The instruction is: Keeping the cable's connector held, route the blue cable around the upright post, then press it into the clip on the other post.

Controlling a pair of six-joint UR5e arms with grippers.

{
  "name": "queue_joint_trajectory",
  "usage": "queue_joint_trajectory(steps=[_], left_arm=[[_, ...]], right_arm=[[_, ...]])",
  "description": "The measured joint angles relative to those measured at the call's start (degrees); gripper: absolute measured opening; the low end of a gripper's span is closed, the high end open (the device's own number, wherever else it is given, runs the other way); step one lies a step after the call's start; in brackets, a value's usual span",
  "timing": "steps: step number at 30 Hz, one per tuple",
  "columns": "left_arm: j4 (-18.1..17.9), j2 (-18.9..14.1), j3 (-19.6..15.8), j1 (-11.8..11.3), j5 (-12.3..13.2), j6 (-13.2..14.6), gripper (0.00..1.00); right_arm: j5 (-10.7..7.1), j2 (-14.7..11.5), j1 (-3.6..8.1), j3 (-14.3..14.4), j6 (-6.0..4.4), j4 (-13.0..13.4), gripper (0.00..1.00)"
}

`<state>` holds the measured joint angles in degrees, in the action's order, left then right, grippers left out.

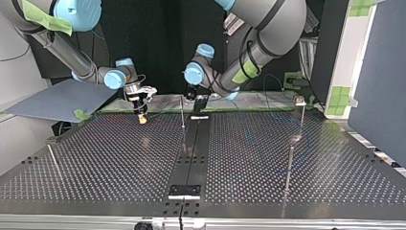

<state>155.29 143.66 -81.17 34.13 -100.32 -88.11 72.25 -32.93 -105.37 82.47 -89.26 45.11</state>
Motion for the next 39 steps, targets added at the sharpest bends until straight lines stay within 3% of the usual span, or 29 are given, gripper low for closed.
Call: queue_joint_trajectory(steps=[16,26,39], left_arm=[[-0.15,-0.06,-0.26,1.06,-0.21,-0.26,1.0],[-3.33,-0.18,-2.57,0.93,-0.35,-1.71,1.0],[-6.16,-0.19,-2.83,0.85,-1.75,-3.29,1.0]], right_arm=[[-0.02,0.09,0.03,0.0,0.1,-0.01,0.0],[0.0,0.11,0.0,0.01,0.12,-0.01,0.0],[-0.05,0.17,0.1,0.01,0.05,0.04,0.0]])
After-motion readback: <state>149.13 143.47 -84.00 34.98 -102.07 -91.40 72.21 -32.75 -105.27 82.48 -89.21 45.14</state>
